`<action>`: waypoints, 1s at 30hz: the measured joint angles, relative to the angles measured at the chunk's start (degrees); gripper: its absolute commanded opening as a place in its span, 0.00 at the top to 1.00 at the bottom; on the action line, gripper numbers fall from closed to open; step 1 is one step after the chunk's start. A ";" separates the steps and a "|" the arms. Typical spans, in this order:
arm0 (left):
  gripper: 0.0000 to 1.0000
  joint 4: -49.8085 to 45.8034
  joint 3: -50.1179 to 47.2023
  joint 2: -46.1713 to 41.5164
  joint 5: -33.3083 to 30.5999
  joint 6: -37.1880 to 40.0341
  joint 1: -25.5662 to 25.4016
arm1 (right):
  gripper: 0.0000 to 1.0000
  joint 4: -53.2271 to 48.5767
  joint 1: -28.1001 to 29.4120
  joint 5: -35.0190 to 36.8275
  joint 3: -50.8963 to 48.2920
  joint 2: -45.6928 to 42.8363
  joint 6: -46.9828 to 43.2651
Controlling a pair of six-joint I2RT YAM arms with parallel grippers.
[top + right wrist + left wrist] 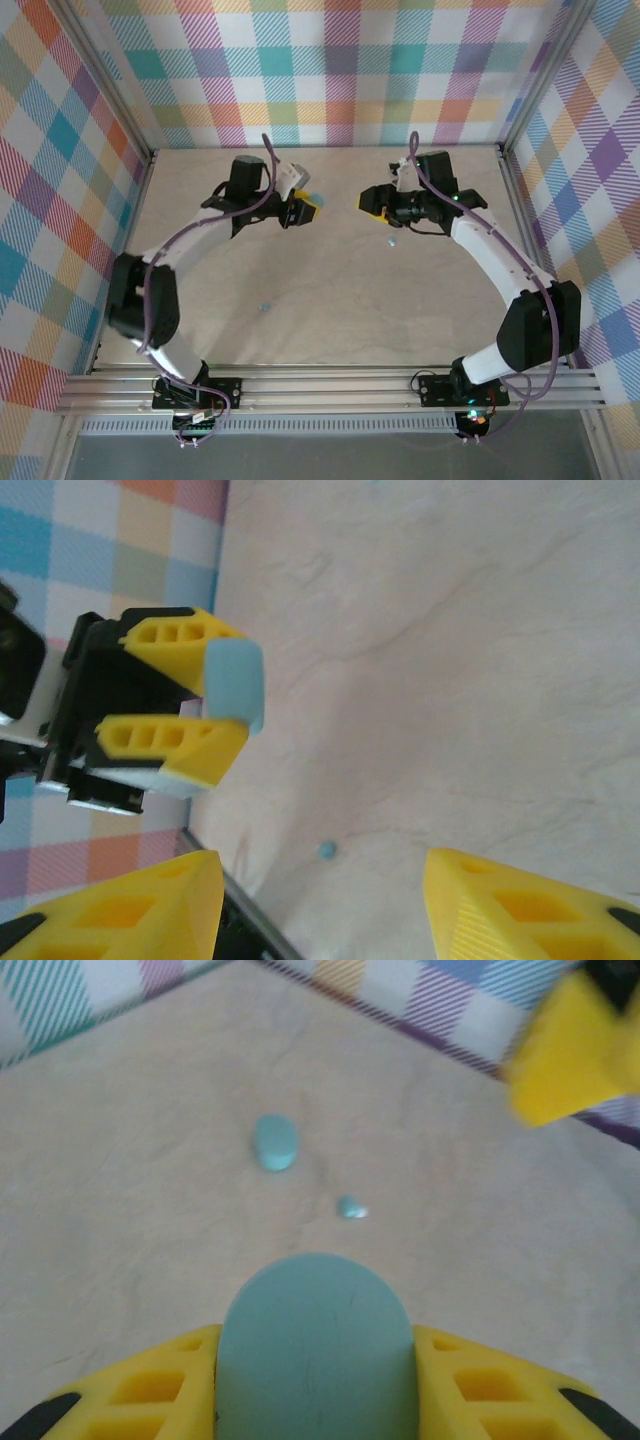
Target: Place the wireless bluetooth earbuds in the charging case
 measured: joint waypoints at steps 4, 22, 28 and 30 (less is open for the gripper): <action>0.72 -1.49 -4.31 -7.76 3.02 3.87 -1.92 | 0.42 0.13 3.30 -3.34 0.00 -0.37 1.05; 0.71 -14.25 -5.68 -17.25 8.57 9.60 -4.50 | 0.40 -1.29 14.25 -5.92 2.73 -1.46 0.63; 0.70 -15.10 -5.68 -17.25 8.76 9.60 -4.52 | 0.40 -1.22 15.21 -5.92 3.28 -0.68 1.11; 0.70 -15.08 -5.68 -17.27 8.74 9.53 -4.52 | 0.40 -1.09 15.47 -5.95 3.65 0.13 1.33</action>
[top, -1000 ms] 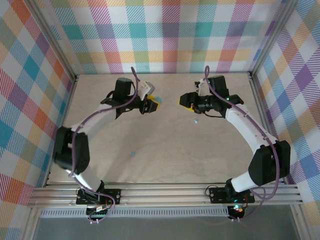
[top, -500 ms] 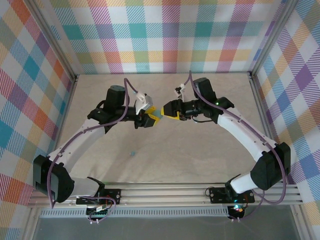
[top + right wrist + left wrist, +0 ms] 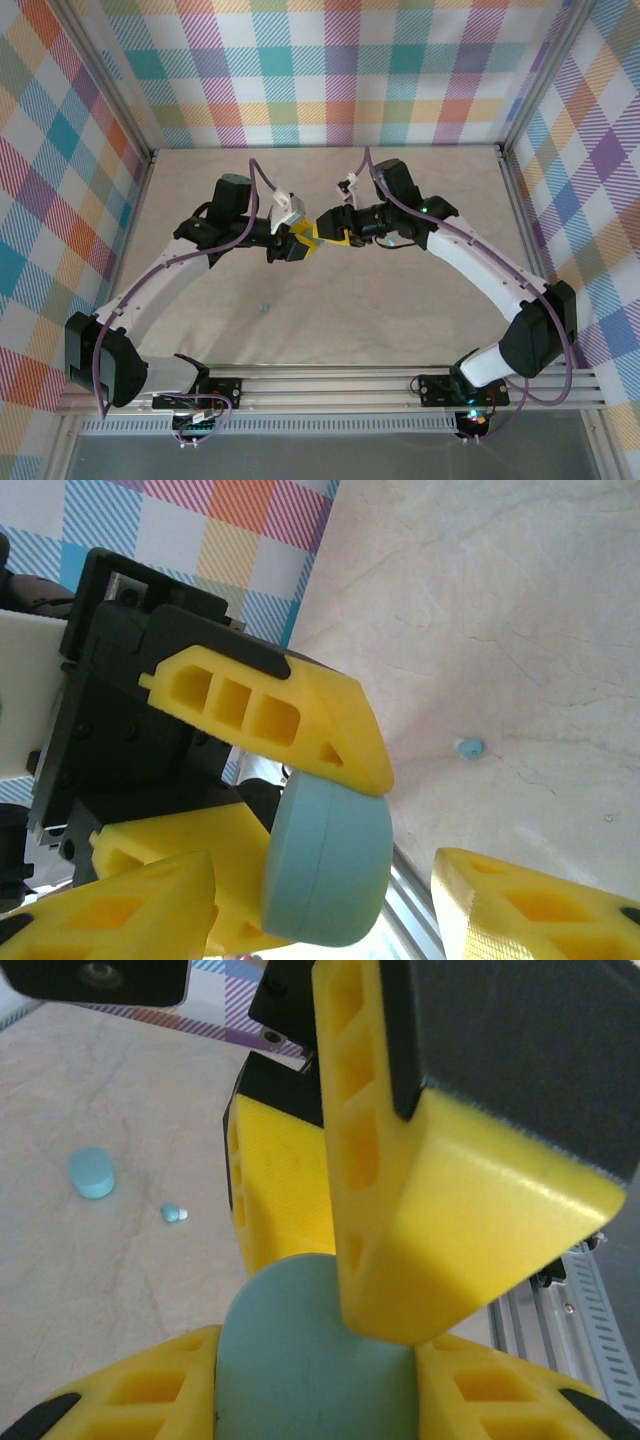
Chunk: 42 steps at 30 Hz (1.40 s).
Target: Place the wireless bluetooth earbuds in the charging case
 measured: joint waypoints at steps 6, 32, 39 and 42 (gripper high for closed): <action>0.70 0.79 -0.92 -1.18 -0.87 -1.66 -0.02 | 0.50 0.76 0.59 -0.68 0.15 2.47 1.77; 0.24 34.01 -20.44 -15.74 -7.82 -24.61 3.32 | 0.90 24.24 -4.76 -0.83 -13.44 -4.68 21.57; 0.25 44.39 -21.07 -11.72 -4.04 -30.08 2.69 | 0.90 33.51 -4.79 -1.95 -14.64 -6.12 29.14; 0.25 46.95 -21.07 -11.21 -3.96 -30.23 2.12 | 0.90 35.56 -4.79 -2.60 -14.73 -6.58 31.50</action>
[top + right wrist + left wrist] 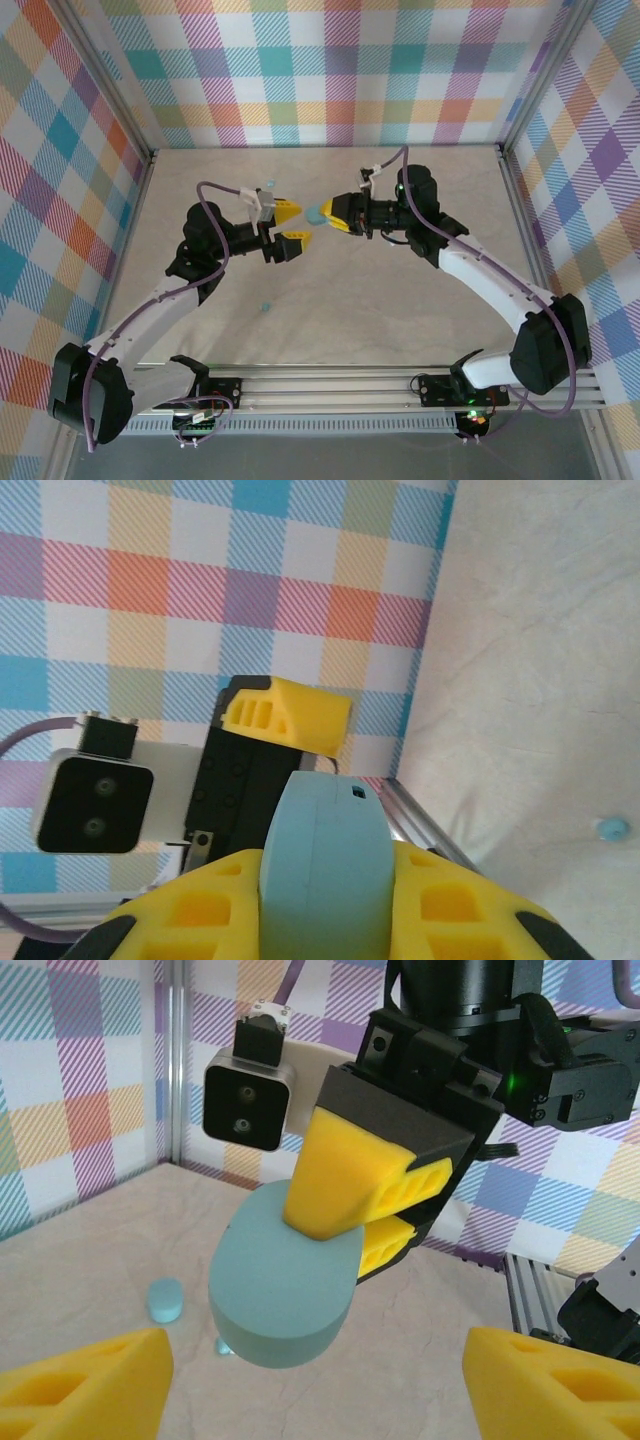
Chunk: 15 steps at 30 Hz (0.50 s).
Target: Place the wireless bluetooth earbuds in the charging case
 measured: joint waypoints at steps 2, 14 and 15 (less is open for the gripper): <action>0.25 1.22 0.07 0.15 0.42 0.02 -0.24 | 0.89 0.98 0.00 -0.17 -0.13 -0.55 1.36; 0.31 4.98 2.29 3.82 1.36 0.00 -1.81 | 0.89 5.92 0.11 -1.66 -0.22 -1.77 6.84; 0.31 5.35 2.64 4.13 1.36 0.00 -1.92 | 0.89 6.21 0.11 -1.75 -0.22 -1.77 7.19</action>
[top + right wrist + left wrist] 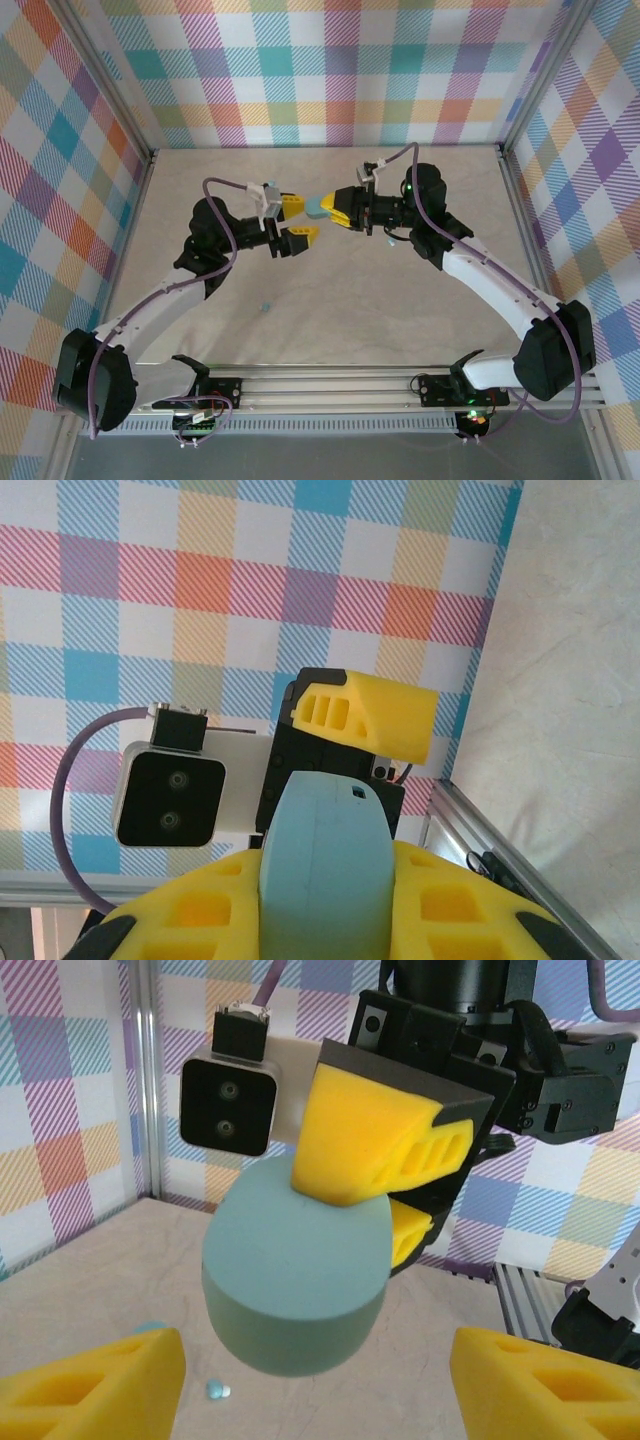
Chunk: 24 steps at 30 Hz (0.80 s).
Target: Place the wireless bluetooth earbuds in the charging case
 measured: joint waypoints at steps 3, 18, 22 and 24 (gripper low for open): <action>0.34 0.74 1.20 0.96 0.07 -0.07 -0.22 | 0.89 0.35 0.28 -0.17 0.00 0.00 0.63; 0.65 2.03 2.43 2.40 1.53 -1.44 -0.44 | 0.87 2.23 0.35 -1.18 0.00 0.00 2.40; 0.64 2.05 2.49 2.40 1.51 -1.46 -0.44 | 0.83 2.43 0.35 -1.20 0.00 0.00 2.62; 0.65 2.05 2.49 2.40 1.51 -1.46 -0.44 | 0.79 2.43 0.35 -1.18 0.00 0.00 2.62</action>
